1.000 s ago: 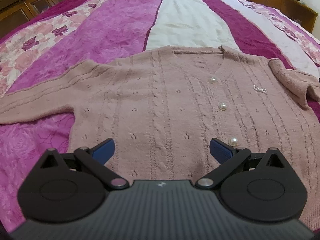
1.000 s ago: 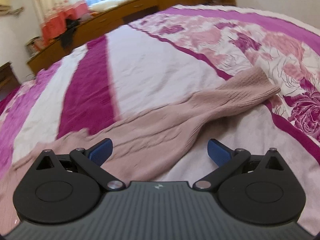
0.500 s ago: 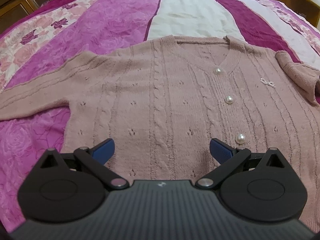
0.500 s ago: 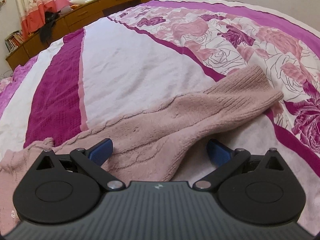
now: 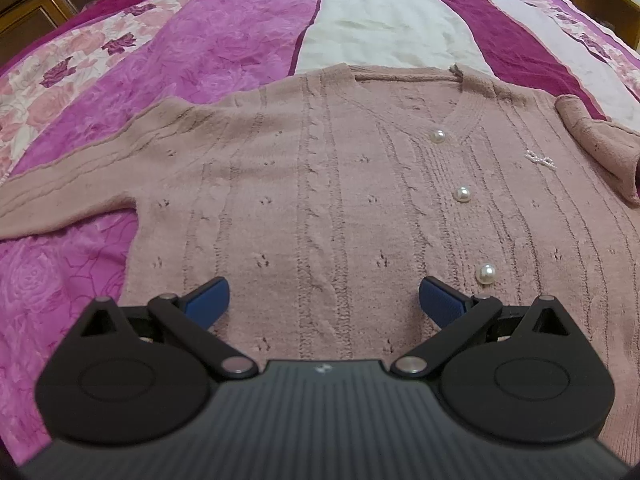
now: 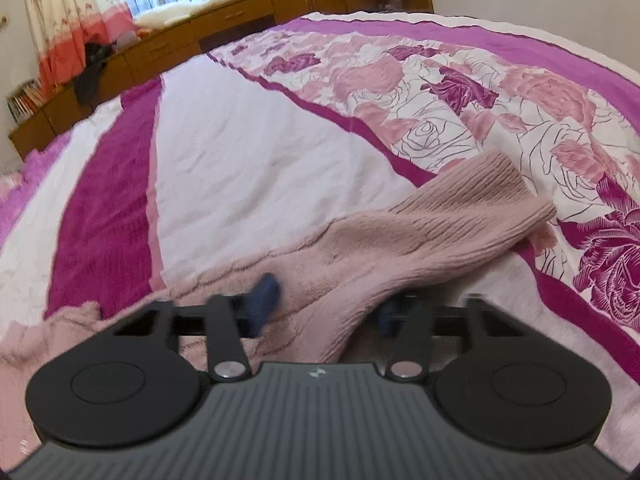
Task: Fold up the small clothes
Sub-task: 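Grasp the cuff of the bent-back sleeve with the right tool, then lift the sleeve, lay it across the cardigan body, open the right tool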
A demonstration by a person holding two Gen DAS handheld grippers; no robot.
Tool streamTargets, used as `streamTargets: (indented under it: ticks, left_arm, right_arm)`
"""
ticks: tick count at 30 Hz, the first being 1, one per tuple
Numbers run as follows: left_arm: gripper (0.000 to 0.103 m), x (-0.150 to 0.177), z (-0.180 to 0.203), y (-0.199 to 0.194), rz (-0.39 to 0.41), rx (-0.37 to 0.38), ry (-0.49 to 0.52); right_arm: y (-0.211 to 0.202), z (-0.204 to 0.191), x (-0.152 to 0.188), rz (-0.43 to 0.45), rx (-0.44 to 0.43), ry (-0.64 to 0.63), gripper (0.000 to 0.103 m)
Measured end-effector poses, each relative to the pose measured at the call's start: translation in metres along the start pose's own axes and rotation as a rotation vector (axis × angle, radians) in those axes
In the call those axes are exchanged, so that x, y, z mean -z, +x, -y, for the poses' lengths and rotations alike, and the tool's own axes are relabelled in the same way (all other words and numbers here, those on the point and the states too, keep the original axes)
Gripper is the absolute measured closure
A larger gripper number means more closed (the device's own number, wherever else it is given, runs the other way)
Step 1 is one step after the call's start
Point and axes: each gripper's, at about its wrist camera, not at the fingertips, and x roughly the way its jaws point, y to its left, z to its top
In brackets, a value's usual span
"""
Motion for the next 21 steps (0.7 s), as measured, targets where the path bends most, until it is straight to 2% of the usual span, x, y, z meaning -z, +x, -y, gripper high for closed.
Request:
streamTargets:
  ticks: [1, 3, 4, 9, 14, 21]
  left_arm:
    - [0.000, 0.000, 0.000, 0.000, 0.002, 0.001, 0.000]
    - [0.000, 0.001, 0.000, -0.001, 0.007, 0.002, 0.000]
    - [0.000, 0.001, -0.001, -0.001, 0.007, 0.002, -0.001]
    - [0.000, 0.000, -0.002, -0.004, 0.013, 0.007, -0.004]
    - [0.000, -0.002, -0.009, -0.011, 0.033, 0.010, -0.020]
    - [0.000, -0.006, -0.018, -0.015, 0.042, 0.009, -0.035]
  right_arm:
    - [-0.002, 0.003, -0.001, 0.005, -0.025, 0.011, 0.075]
    - [-0.006, 0.004, -0.003, 0.016, -0.056, 0.004, 0.092]
    - [-0.010, 0.004, -0.004, 0.030, -0.059, -0.007, 0.093]
    - [-0.036, 0.004, -0.015, 0.119, -0.092, -0.024, 0.096]
    - [-0.068, 0.008, -0.035, 0.206, -0.085, -0.033, 0.096]
    - [-0.108, 0.012, -0.050, 0.266, -0.099, -0.037, 0.096]
